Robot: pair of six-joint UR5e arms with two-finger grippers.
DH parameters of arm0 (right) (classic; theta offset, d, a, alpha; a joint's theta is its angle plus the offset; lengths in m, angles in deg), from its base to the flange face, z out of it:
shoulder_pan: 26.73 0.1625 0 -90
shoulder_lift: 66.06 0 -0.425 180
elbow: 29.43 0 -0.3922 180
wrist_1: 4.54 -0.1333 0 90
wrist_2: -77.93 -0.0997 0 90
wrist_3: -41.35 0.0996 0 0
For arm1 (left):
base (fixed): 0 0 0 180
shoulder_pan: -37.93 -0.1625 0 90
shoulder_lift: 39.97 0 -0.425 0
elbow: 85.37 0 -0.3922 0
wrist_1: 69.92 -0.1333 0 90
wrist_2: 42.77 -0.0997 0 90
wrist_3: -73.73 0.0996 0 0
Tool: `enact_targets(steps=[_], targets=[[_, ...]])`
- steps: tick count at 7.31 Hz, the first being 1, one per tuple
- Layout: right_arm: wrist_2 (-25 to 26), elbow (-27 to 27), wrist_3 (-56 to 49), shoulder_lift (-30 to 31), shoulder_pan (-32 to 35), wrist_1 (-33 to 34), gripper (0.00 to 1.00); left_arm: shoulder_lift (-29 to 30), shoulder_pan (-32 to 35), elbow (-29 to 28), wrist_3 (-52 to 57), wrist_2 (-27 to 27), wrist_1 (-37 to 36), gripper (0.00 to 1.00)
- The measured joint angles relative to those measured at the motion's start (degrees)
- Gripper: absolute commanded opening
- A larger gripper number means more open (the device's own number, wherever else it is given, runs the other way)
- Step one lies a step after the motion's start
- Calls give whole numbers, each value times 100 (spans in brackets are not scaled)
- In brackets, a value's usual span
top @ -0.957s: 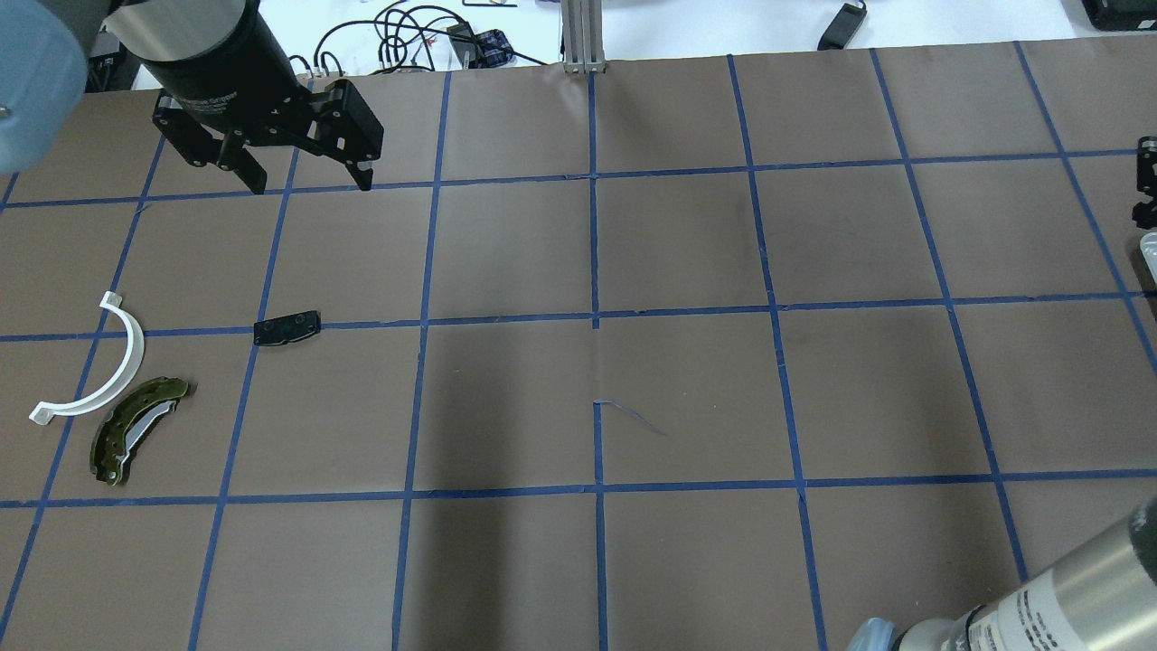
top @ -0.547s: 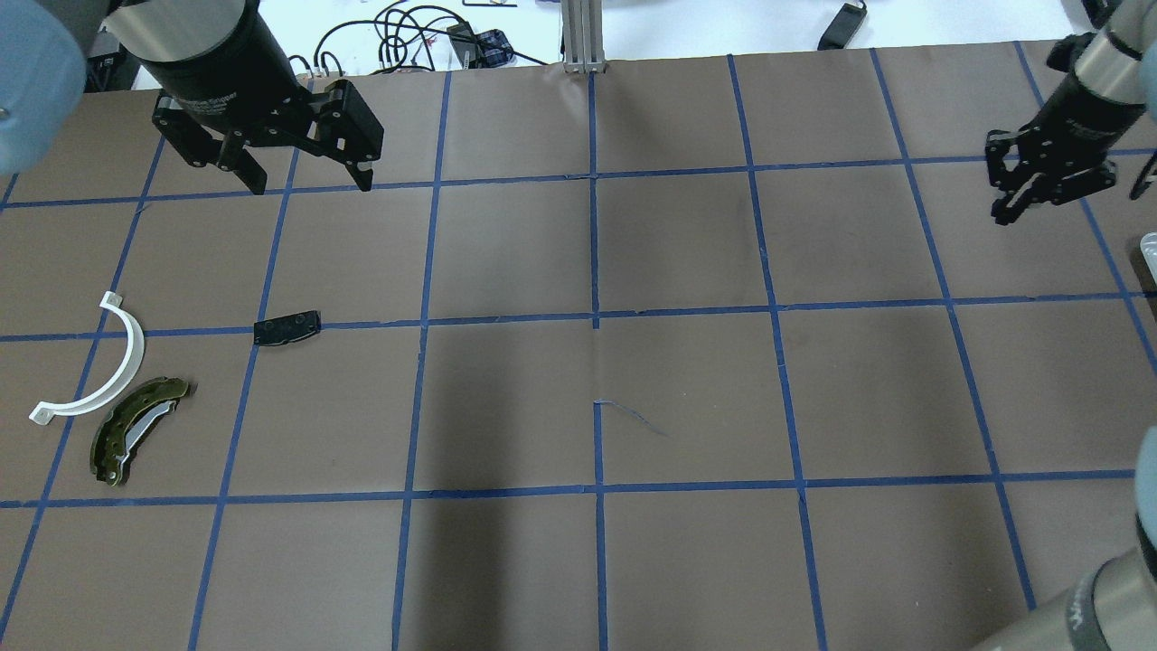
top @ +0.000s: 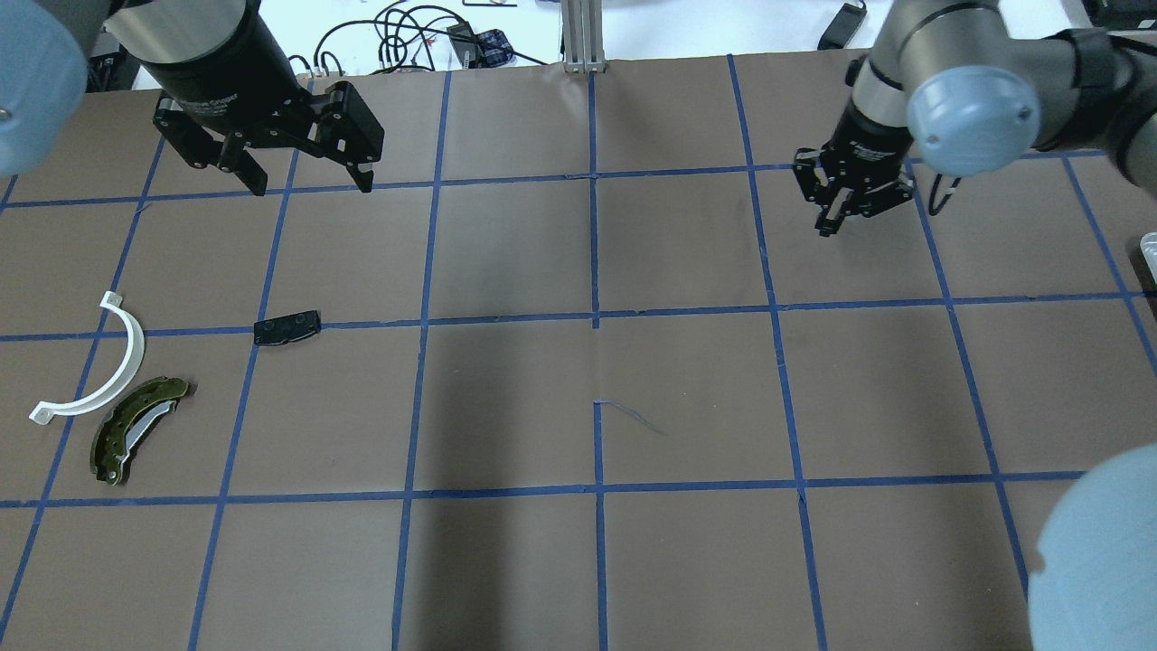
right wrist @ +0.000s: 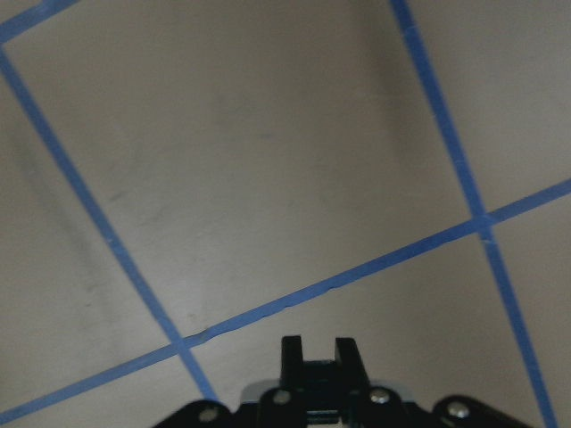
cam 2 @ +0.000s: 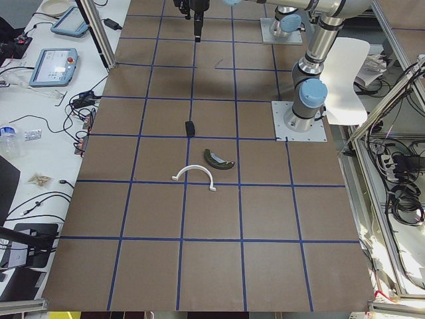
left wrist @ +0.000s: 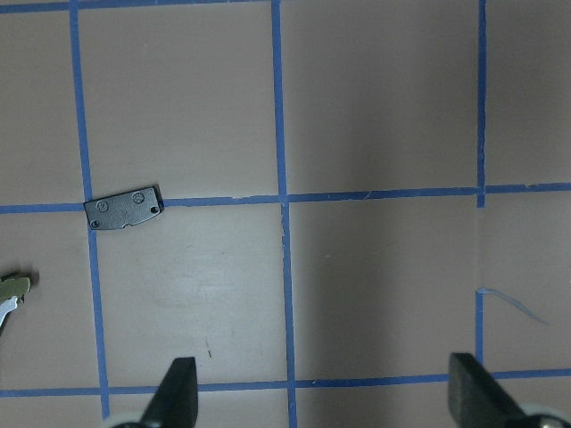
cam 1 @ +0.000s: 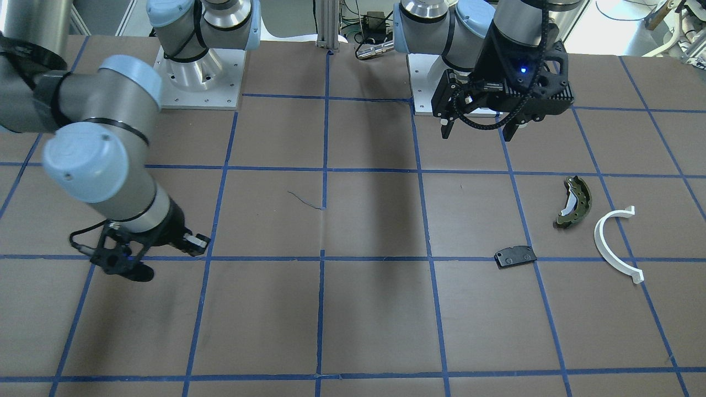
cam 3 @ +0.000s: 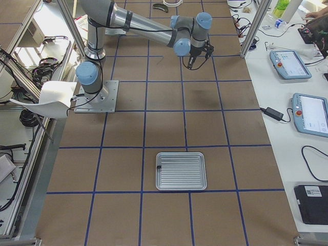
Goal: Place bearing gear from tray to pile
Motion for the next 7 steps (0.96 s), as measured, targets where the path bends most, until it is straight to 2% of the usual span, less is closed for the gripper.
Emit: enact_targets(steps=[3,6,7], targets=[[-40,116,1140,-139,1279,358,0,-1,1,6,-2,-4,1,100],[-66,443,2186,-589,2288,1421,0,-5,1,12,-2,-4,-2,100],[-69,481,2322,-787,2531,1595,0,1,1,9,-2,-4,-4,100]])
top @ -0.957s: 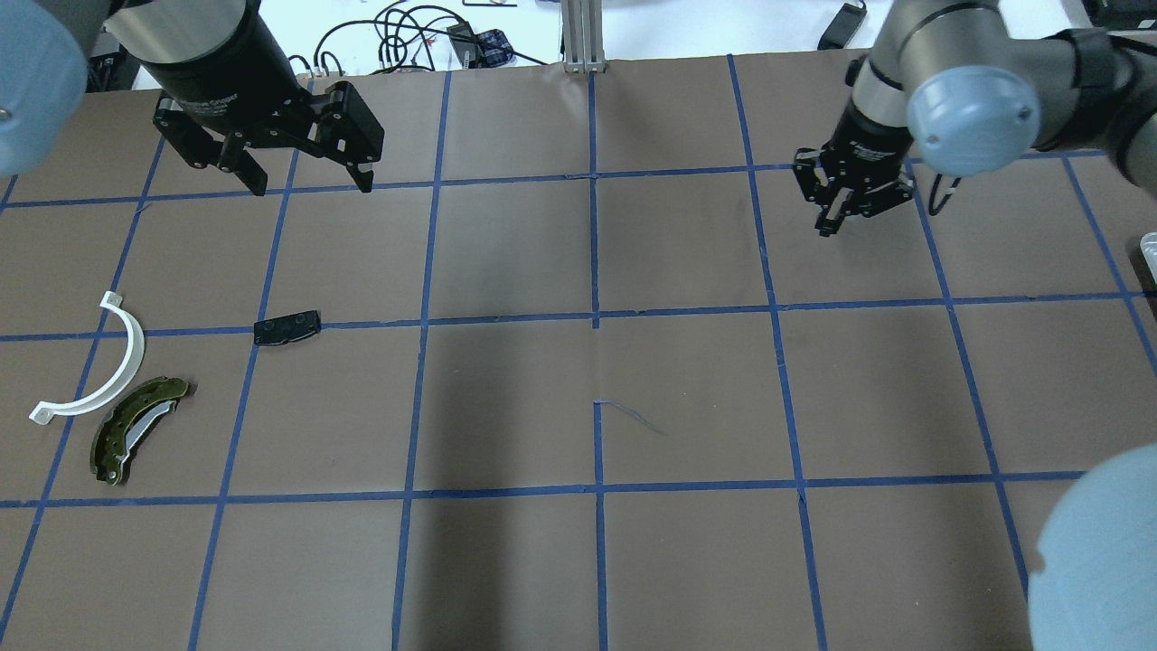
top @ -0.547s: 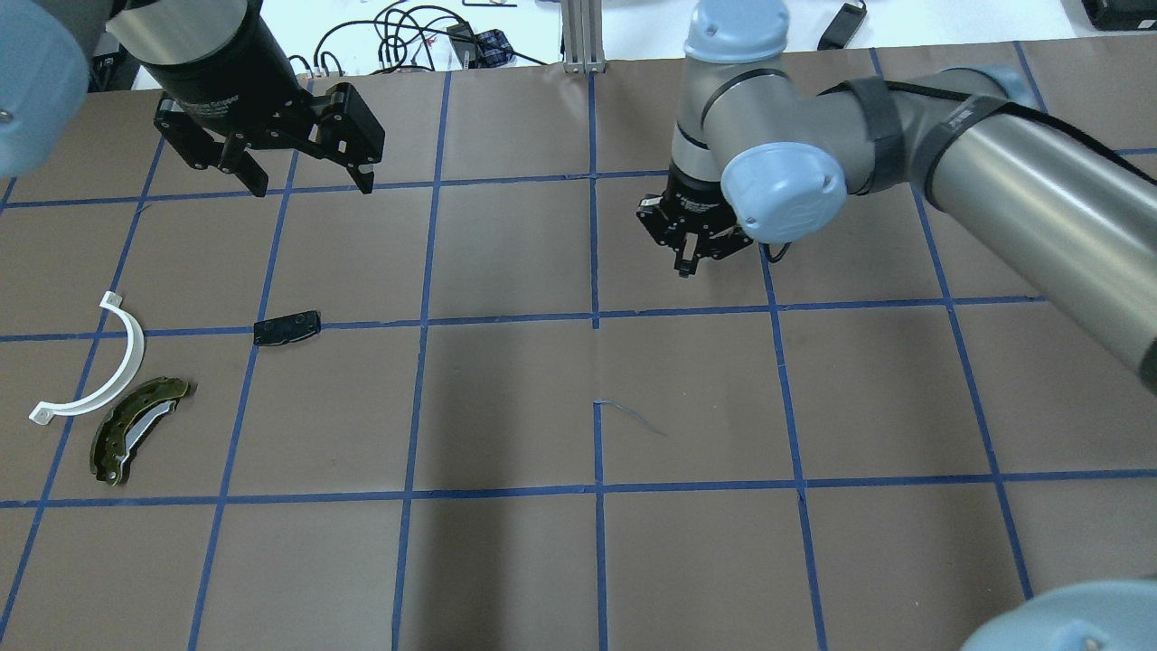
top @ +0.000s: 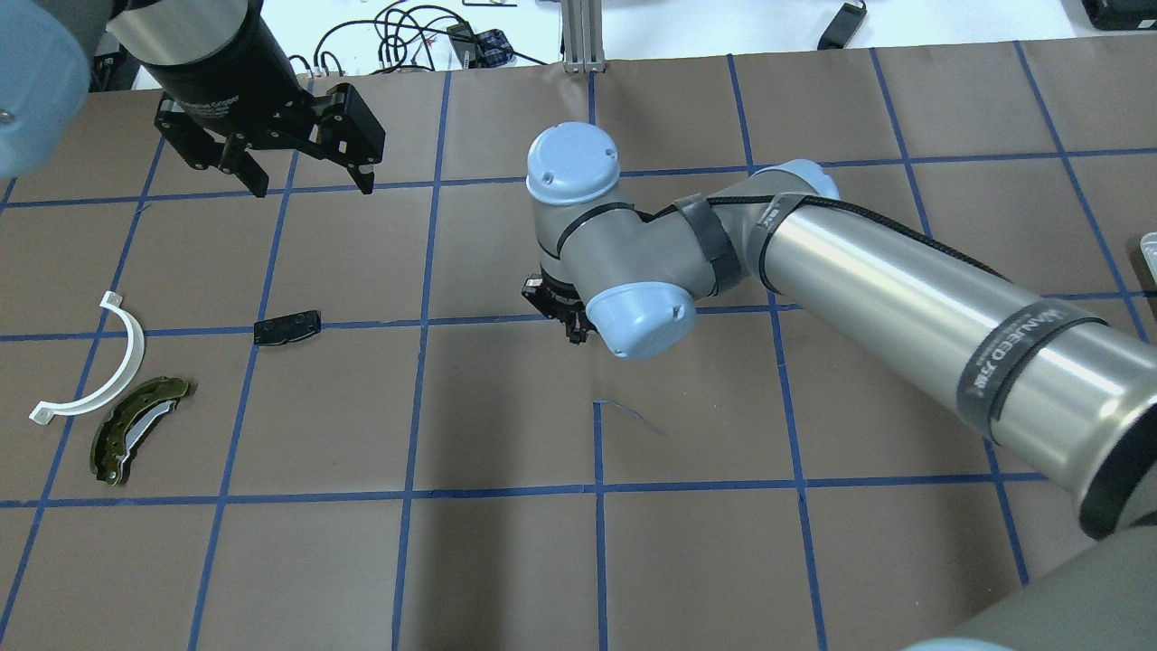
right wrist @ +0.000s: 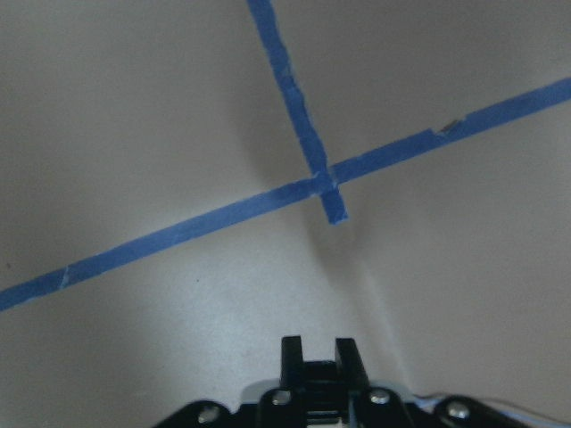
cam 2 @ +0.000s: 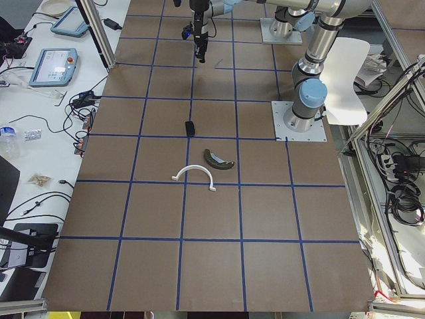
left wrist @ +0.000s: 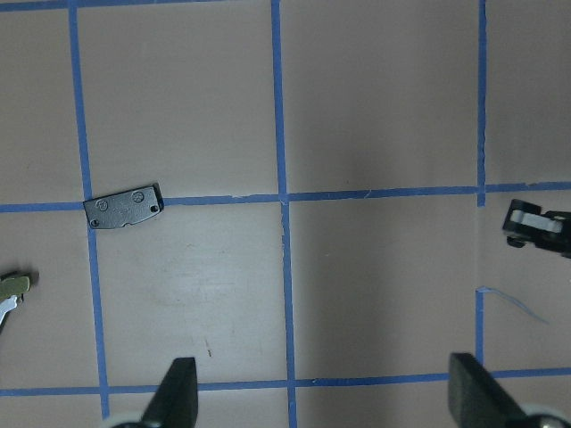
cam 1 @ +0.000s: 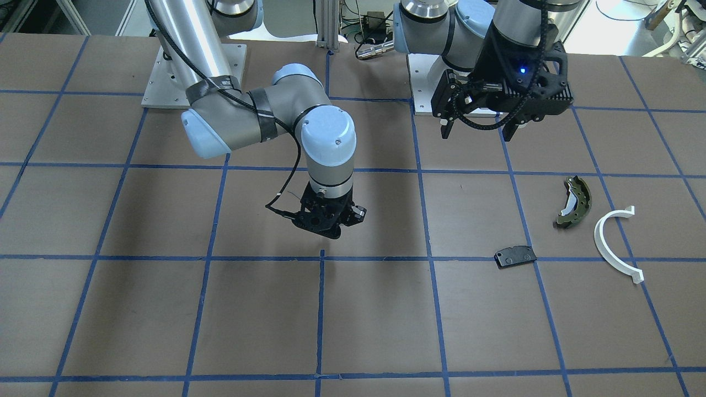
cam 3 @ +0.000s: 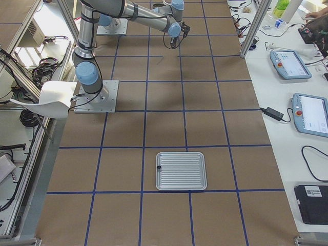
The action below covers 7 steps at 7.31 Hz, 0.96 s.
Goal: Place bearing gear from tray to pile
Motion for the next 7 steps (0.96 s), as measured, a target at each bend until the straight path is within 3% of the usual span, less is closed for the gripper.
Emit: enact_targets(steps=[1,2,3,4,7], targets=[[-1,15,52,-173,173,70,0,2,2,-2,-3,0,0,100],[0,26,71,-264,292,92,18,-1,6,0,-5,-2,2,100],[5,28,57,-298,374,101,85,-2,6,2,-6,-4,0,100],[9,14,24,-304,414,111,100,-6,5,3,-6,-6,0,100],[4,-22,-81,-190,314,377,100,-1,7,31,-46,-21,8,100]])
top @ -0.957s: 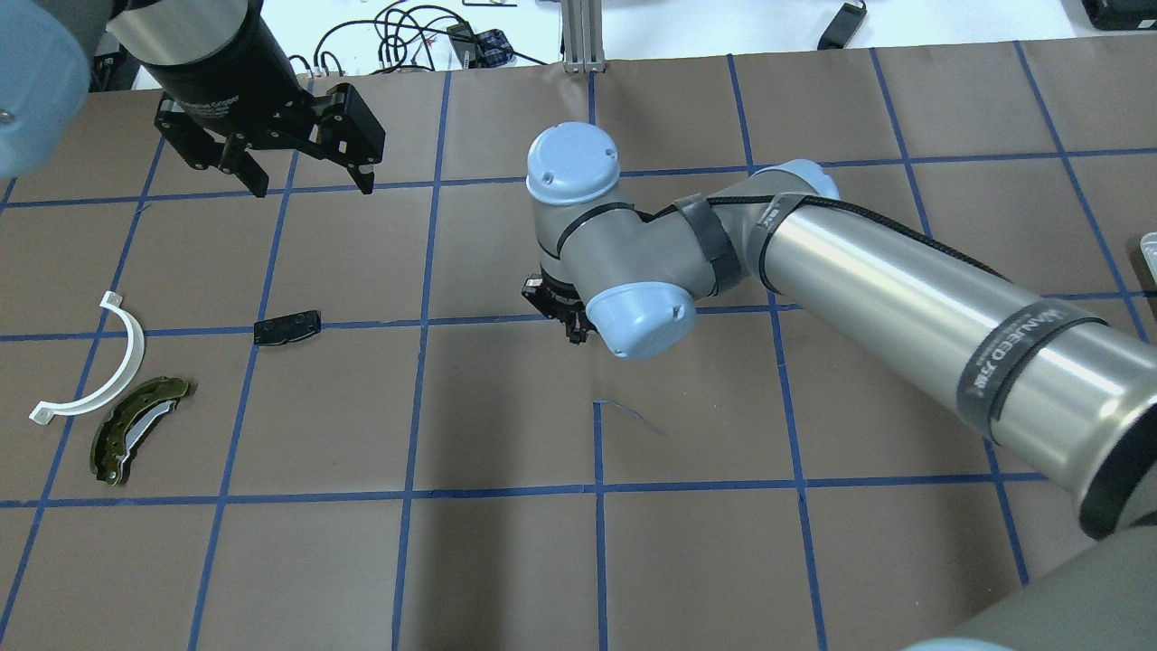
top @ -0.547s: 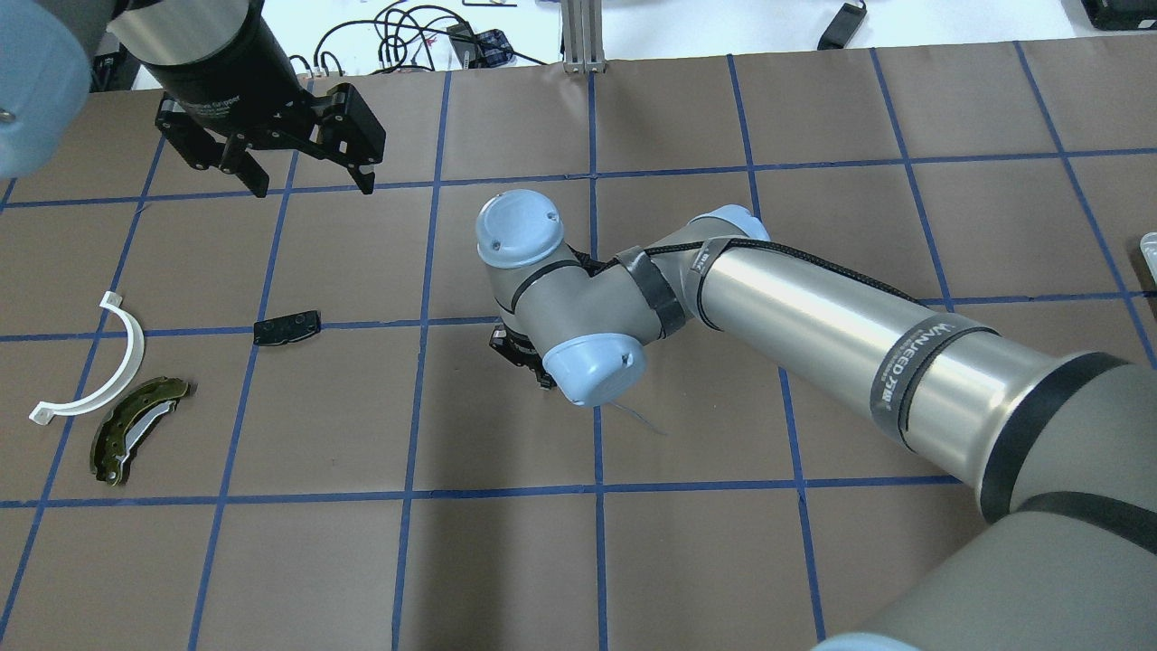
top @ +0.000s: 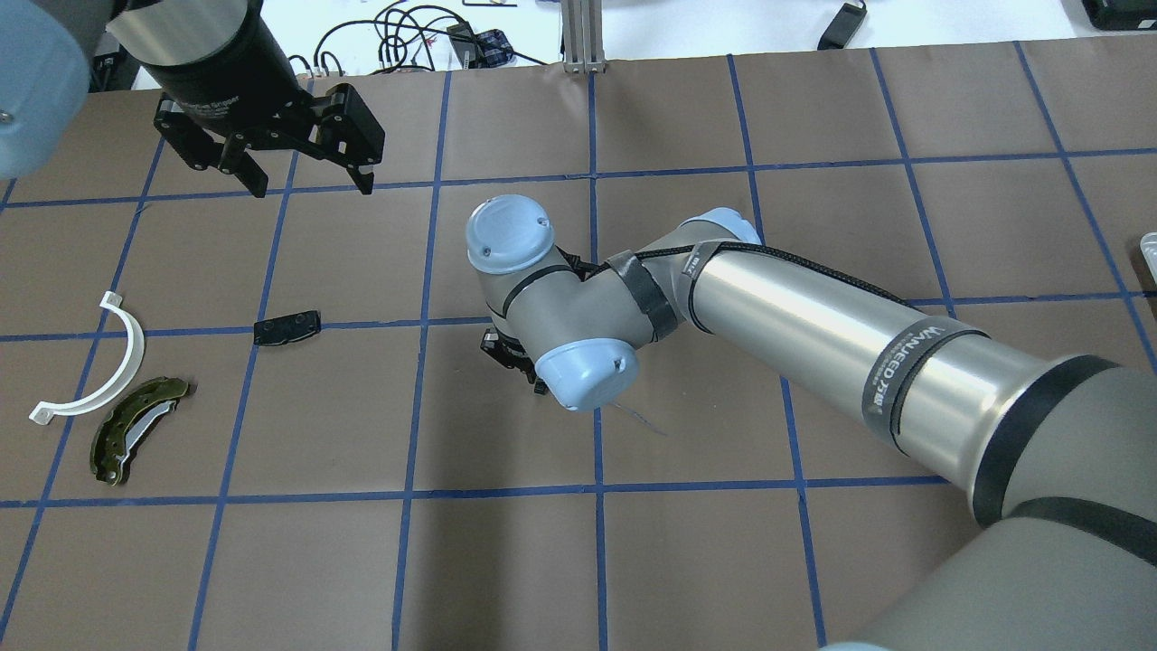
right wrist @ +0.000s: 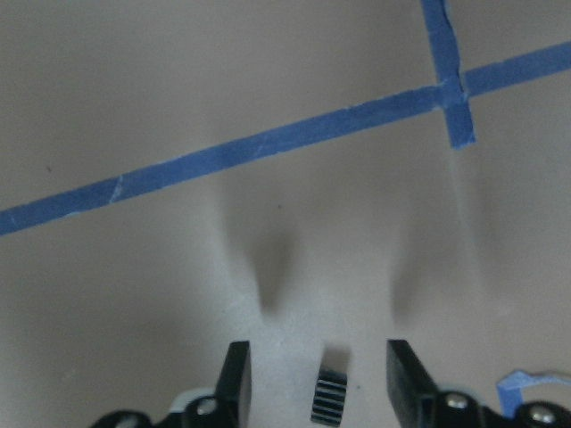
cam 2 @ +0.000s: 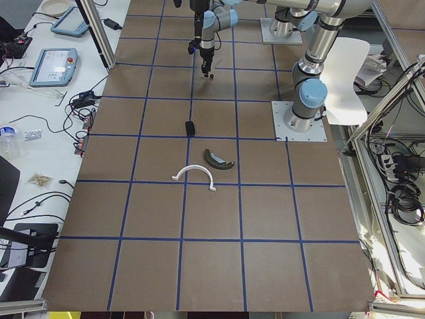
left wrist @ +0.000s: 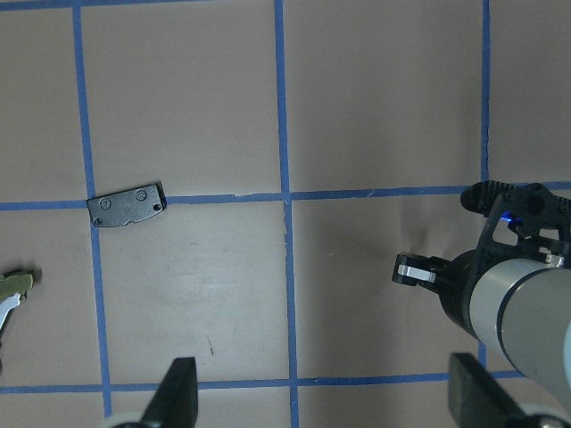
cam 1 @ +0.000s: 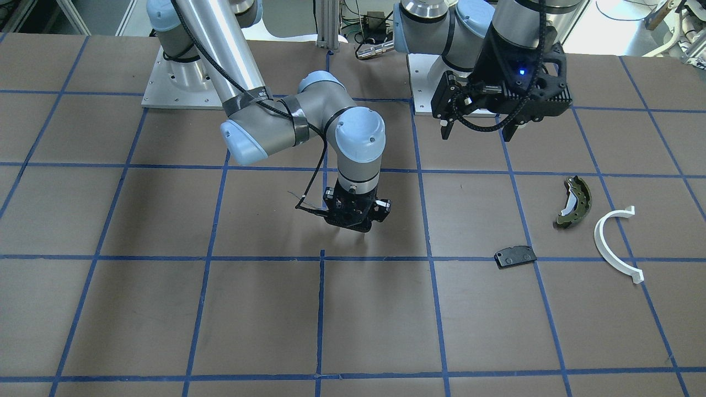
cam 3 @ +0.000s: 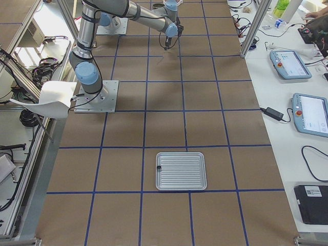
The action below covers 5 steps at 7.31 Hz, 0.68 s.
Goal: Place bearing gear from tray to pile
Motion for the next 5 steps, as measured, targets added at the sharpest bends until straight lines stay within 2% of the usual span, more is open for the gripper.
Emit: enact_targets(steps=[3,5], targets=[[63,23,-878,507,-950,-37,100,183,27,95,-39,47,-3,100],[54,15,-2099,994,-2145,-746,100,471,296,631,-450,84,-444,100]])
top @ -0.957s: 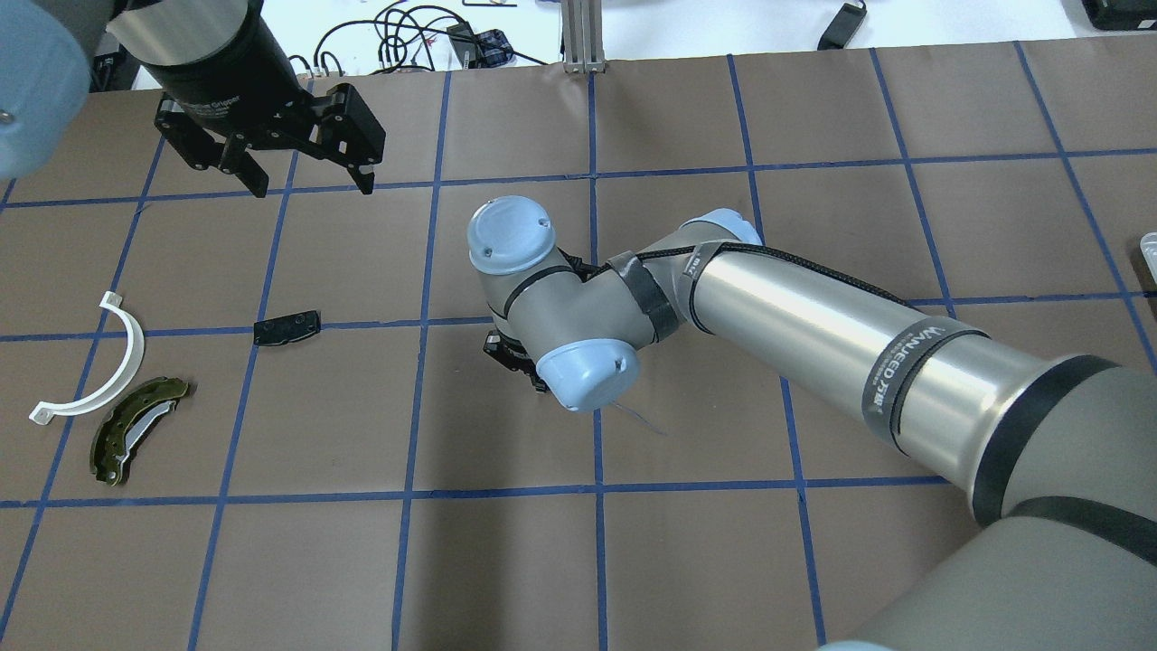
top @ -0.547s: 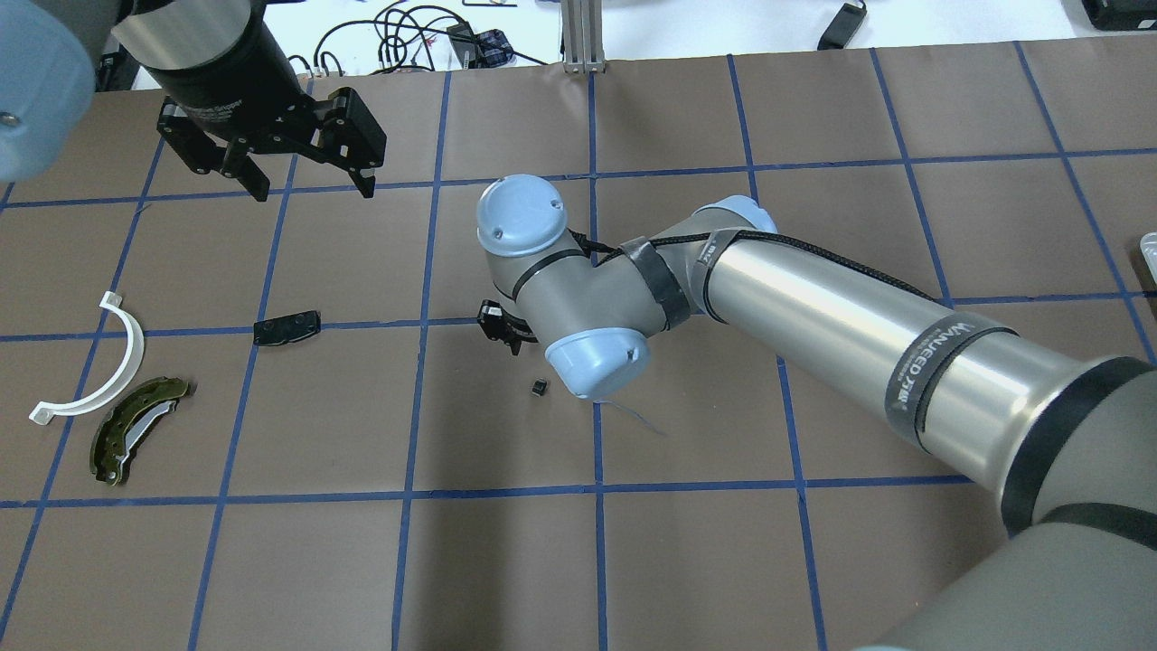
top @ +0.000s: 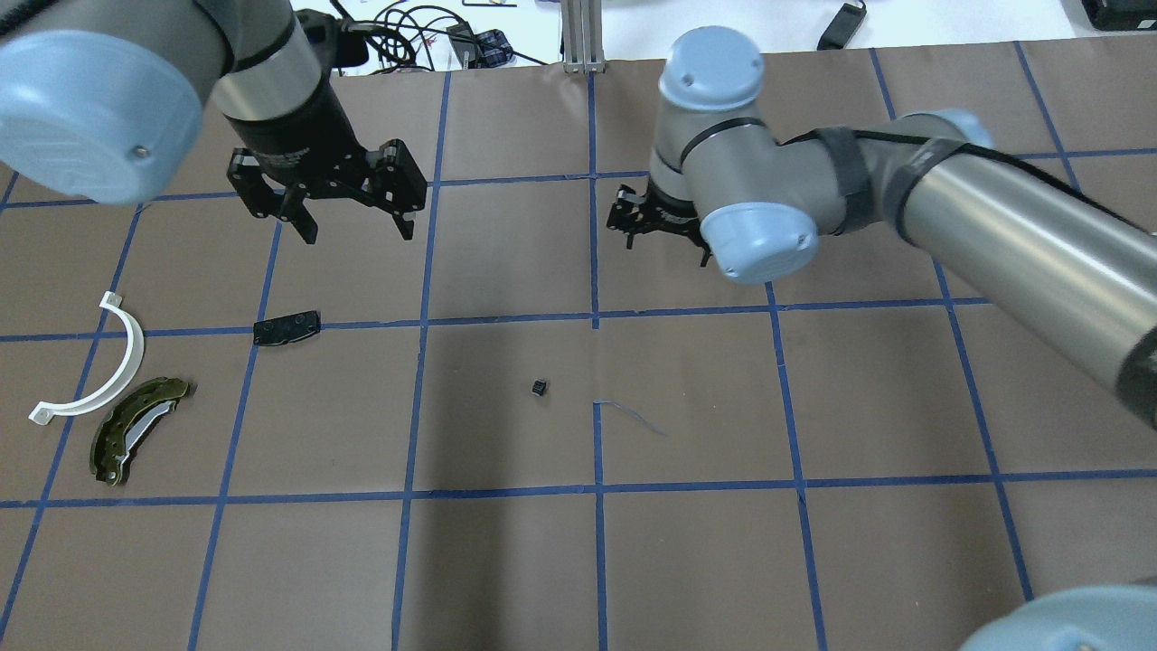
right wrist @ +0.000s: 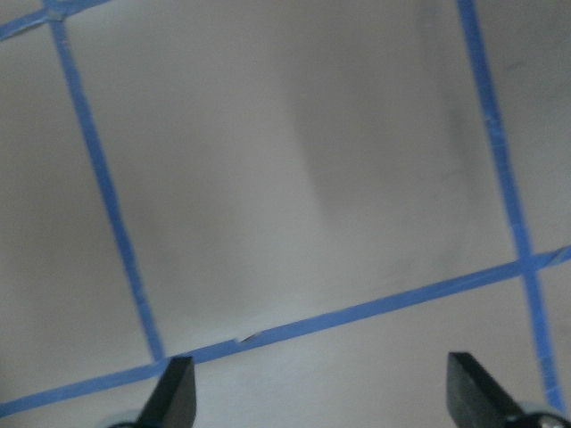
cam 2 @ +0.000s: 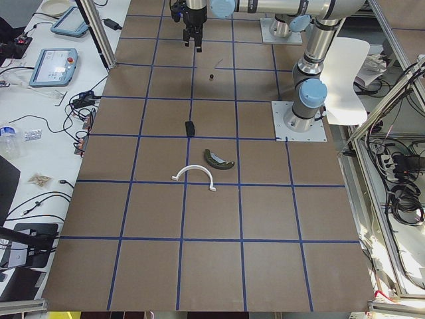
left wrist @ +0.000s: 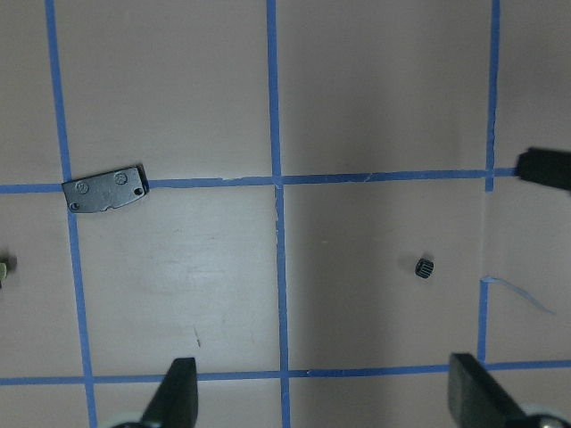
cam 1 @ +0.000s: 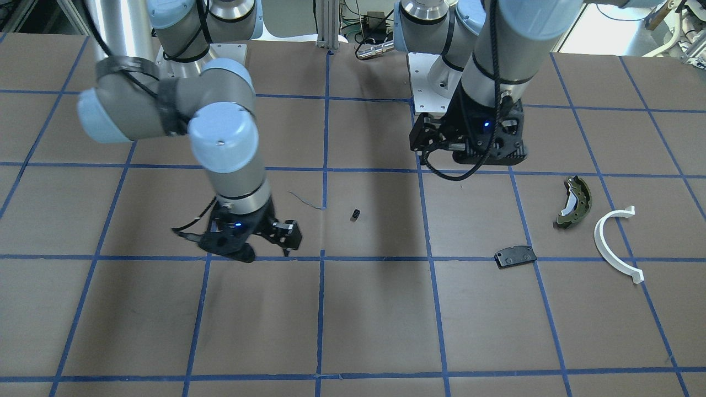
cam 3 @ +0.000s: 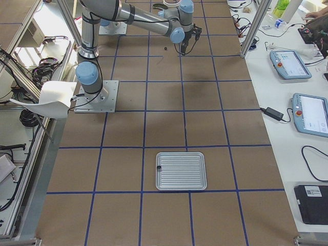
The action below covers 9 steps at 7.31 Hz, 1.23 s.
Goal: Place bearing gear from tray to pile
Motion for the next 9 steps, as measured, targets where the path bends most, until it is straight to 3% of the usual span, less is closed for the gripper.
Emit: enact_targets(steps=[2,5,9], targets=[[30,-12,-1456,275,-1155,-403,100,392,570,866,-729,174,-1314,100],[63,-31,-2777,412,-2449,-1005,100,947,1088,2072,-952,236,-3102,100],[252,-212,-4752,393,-4224,-1283,100,1368,1210,2399,-915,241,-3734,89]])
